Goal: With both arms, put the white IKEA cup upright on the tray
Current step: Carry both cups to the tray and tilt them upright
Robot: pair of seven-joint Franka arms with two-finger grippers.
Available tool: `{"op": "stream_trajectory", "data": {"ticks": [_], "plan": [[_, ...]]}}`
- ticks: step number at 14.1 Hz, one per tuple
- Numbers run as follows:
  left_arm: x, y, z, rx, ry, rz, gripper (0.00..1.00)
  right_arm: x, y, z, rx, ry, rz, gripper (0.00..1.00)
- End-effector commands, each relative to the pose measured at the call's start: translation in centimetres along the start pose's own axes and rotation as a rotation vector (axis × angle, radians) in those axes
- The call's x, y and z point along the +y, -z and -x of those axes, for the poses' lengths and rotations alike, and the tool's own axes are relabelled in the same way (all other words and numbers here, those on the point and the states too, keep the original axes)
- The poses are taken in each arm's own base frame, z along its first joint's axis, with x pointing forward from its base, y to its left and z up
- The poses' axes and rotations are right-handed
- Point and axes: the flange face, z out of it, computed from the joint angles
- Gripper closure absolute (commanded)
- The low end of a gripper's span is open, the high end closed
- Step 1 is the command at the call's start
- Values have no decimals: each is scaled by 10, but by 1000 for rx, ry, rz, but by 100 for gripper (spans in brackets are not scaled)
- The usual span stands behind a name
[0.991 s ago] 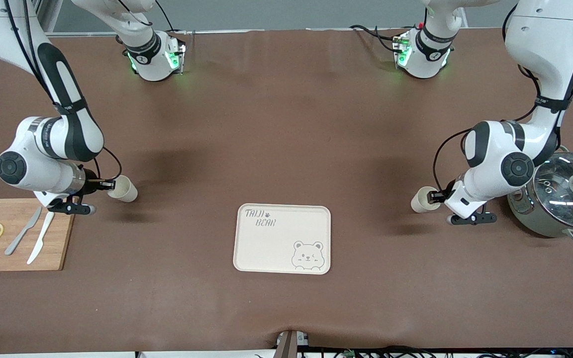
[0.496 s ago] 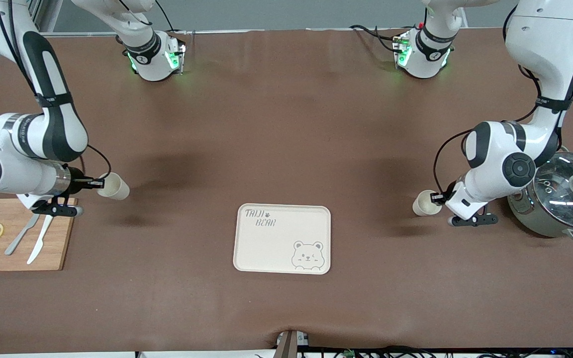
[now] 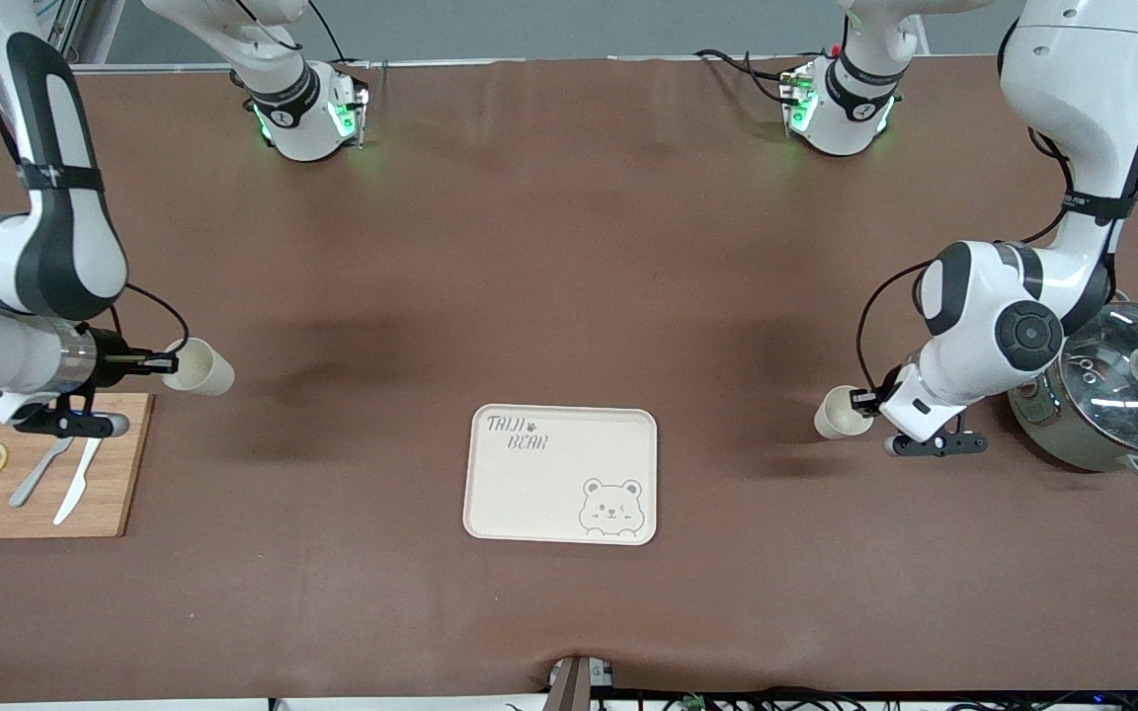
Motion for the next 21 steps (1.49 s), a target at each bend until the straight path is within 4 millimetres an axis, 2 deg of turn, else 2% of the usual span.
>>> {"op": "stream_trajectory", "data": {"ticks": [1, 3, 5, 6, 7, 9, 10, 11, 13, 15, 18, 20, 21], "plan": [[18, 20, -10, 33, -11, 26, 100, -13, 27, 1, 5, -12, -1, 100], [34, 29, -15, 53, -32, 32, 100, -39, 29, 1, 11, -52, 9, 100], [43, 35, -27, 76, -24, 41, 100, -73, 29, 3, 16, -86, 19, 100], [47, 40, -33, 83, -16, 45, 100, -90, 36, 4, 30, -109, 14, 100], [58, 44, -41, 89, -10, 56, 100, -108, 42, 6, 34, -138, -32, 100], [99, 53, -52, 88, 20, 93, 100, -143, 54, 10, 41, -186, -93, 100], [111, 56, -59, 88, 38, 101, 100, -161, 54, 12, 43, -212, -91, 100], [120, 55, -67, 92, 56, 109, 100, -182, 51, 14, 42, -241, -84, 100], [129, 38, -76, 82, 74, 118, 100, -210, 43, 15, 38, -288, -77, 100], [140, 32, -91, 99, 102, 135, 100, -239, 28, 19, 9, -325, -83, 100], [166, 24, -96, 110, 142, 153, 100, -270, 12, 11, 34, -388, -108, 100], [184, 23, -98, 119, 142, 164, 100, -305, -10, 9, 58, -404, -114, 100], [195, 23, -96, 121, 142, 169, 100, -315, -22, 4, 70, -433, -126, 100]]}}
